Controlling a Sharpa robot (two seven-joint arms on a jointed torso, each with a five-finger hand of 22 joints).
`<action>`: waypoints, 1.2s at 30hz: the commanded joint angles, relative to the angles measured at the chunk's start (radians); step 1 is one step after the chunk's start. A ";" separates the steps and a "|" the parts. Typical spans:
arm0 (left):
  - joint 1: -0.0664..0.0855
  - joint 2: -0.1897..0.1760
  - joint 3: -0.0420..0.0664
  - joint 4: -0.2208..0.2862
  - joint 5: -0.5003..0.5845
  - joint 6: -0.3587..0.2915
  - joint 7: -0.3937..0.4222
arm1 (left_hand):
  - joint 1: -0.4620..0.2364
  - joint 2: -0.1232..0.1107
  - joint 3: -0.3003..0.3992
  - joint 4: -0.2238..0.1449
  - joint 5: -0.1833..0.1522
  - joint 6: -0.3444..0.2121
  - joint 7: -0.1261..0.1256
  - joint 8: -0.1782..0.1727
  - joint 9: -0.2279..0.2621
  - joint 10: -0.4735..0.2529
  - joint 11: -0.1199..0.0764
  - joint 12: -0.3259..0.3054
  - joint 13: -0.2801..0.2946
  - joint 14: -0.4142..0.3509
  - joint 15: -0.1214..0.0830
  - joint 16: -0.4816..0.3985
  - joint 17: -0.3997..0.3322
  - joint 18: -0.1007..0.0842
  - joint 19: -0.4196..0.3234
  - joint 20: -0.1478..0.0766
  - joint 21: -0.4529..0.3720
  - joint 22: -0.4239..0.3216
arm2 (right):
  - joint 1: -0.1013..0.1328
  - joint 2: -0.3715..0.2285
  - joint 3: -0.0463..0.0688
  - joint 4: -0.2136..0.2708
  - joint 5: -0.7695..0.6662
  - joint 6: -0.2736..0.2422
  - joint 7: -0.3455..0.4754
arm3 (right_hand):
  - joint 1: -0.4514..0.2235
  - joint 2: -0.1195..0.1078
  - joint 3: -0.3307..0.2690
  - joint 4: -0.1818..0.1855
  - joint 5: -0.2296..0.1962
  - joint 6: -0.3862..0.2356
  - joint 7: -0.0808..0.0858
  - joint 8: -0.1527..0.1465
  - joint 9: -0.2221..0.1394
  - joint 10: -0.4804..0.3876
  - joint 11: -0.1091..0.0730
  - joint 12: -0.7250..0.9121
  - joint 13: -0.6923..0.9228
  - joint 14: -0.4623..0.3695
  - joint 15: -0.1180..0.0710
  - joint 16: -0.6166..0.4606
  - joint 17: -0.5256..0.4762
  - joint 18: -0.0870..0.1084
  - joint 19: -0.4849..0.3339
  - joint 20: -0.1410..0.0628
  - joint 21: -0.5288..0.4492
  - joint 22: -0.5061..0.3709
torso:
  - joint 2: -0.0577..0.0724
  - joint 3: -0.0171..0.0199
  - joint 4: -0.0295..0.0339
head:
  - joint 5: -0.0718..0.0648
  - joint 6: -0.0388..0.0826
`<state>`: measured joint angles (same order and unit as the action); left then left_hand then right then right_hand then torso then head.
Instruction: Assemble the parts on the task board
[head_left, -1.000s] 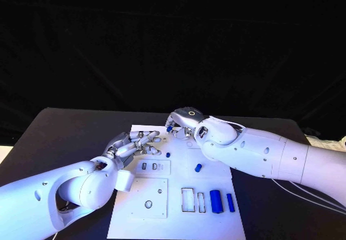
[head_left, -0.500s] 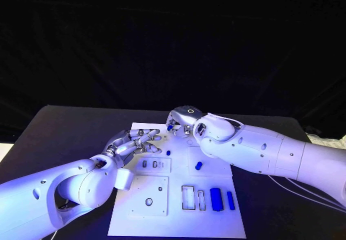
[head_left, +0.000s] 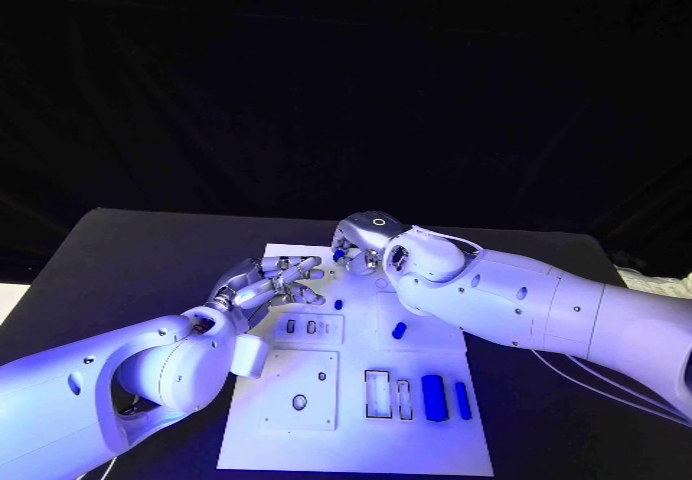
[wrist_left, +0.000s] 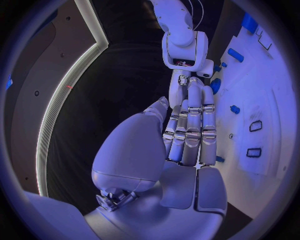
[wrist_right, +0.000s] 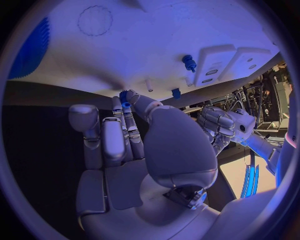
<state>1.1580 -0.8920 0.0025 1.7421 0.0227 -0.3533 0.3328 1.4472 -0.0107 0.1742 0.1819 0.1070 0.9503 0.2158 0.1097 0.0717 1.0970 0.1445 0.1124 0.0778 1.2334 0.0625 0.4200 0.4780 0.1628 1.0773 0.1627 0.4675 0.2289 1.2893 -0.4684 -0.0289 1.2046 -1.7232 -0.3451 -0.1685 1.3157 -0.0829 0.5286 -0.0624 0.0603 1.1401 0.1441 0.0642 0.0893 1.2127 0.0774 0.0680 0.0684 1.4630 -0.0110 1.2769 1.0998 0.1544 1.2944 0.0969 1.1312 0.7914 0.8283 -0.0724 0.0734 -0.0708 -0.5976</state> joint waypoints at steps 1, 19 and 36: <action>0.002 0.001 0.001 0.002 0.001 0.015 -0.001 | 0.000 -0.008 0.004 -0.003 0.002 -0.007 0.000 -0.002 -0.001 -0.007 -0.002 -0.003 -0.001 -0.008 0.001 0.004 0.002 0.014 -0.007 -0.001 0.000 0.001 | -0.001 0.003 -0.001 -0.005 -0.016 0.027 -0.026 | -0.011 -0.003 -0.004 0.008 0.003 -0.017 0.002 -0.001 -0.003 -0.022 0.005 -0.007 -0.003 0.035 0.009 0.004 -0.004 -0.017 -0.011 0.002 -0.003 -0.007 | 0.001 -0.0003 0.0007 | 0.001 -0.001; 0.004 -0.007 0.001 -0.006 0.001 0.002 -0.013 | 0.001 -0.007 0.006 -0.005 0.002 -0.009 0.001 -0.002 -0.001 -0.010 -0.001 -0.002 -0.001 -0.011 0.001 0.005 0.003 0.014 -0.009 0.000 0.000 0.002 | -0.001 -0.110 -0.001 0.111 0.046 -0.163 -0.015 | 0.040 -0.047 -0.115 0.030 0.014 -0.217 0.047 0.007 -0.015 -0.158 0.044 0.062 0.003 0.011 0.042 -0.054 -0.098 0.006 -0.073 0.037 -0.079 -0.133 | 0.001 -0.0002 -0.0038 | 0.008 0.003; 0.047 -0.056 0.001 -0.050 -0.020 0.033 -0.014 | 0.008 -0.009 0.018 -0.025 0.002 -0.025 0.008 -0.002 -0.001 -0.031 0.007 -0.001 -0.004 -0.042 0.009 0.000 0.011 0.012 -0.033 0.005 -0.004 0.004 | -0.001 -0.408 -0.001 0.313 0.319 0.021 -0.086 | -0.005 -0.063 -0.366 0.218 0.162 -0.206 -0.001 0.009 -0.014 0.154 -0.026 1.065 0.984 0.065 -0.013 0.161 0.216 -0.049 0.071 -0.024 0.149 0.208 | -0.015 0.0103 -0.0228 | 0.010 0.017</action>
<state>1.2014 -0.9468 0.0028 1.6933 0.0151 -0.3493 0.3150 1.4526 -0.0160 0.1923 0.1637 0.1070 0.9339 0.2246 0.1097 0.0717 1.0737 0.1534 0.1124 0.0752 1.1991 0.0717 0.4199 0.4874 0.1626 1.0504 0.1681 0.4675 0.2316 1.2884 -0.8747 -0.0299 1.5206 -1.4657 -0.4141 -0.2146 1.3062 -0.1492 0.1713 0.1501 0.2210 0.9311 0.1380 0.0694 0.0739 1.3744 0.0513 1.1087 1.0227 1.4652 -0.0299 1.4343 1.3052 0.1140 1.3612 0.0699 1.2771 0.9945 0.8173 -0.0654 0.0514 -0.0599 -0.5820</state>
